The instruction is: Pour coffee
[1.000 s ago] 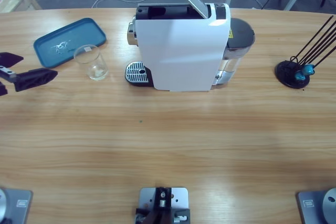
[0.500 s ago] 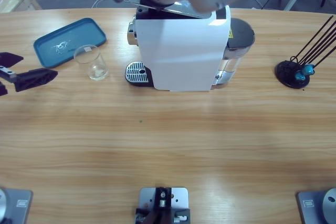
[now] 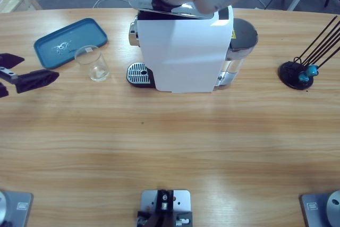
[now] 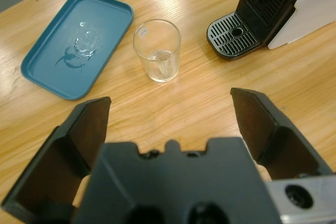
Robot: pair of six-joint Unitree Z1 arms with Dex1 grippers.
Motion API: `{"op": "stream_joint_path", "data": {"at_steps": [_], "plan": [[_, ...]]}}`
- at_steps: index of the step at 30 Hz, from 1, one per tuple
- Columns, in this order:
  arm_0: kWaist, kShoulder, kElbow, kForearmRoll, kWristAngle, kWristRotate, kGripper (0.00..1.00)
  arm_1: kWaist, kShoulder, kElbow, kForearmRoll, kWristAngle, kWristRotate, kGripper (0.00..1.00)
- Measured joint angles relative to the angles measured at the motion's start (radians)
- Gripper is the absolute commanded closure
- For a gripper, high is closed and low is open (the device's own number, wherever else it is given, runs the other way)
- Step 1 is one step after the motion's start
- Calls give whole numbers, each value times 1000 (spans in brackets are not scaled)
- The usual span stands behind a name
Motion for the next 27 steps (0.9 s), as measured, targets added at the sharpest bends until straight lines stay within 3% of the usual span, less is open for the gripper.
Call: {"op": "stream_joint_path", "data": {"at_steps": [27], "plan": [[0, 5, 0, 0, 0, 0, 14, 28, -4, 65, -67, 30, 104, 1000]]}}
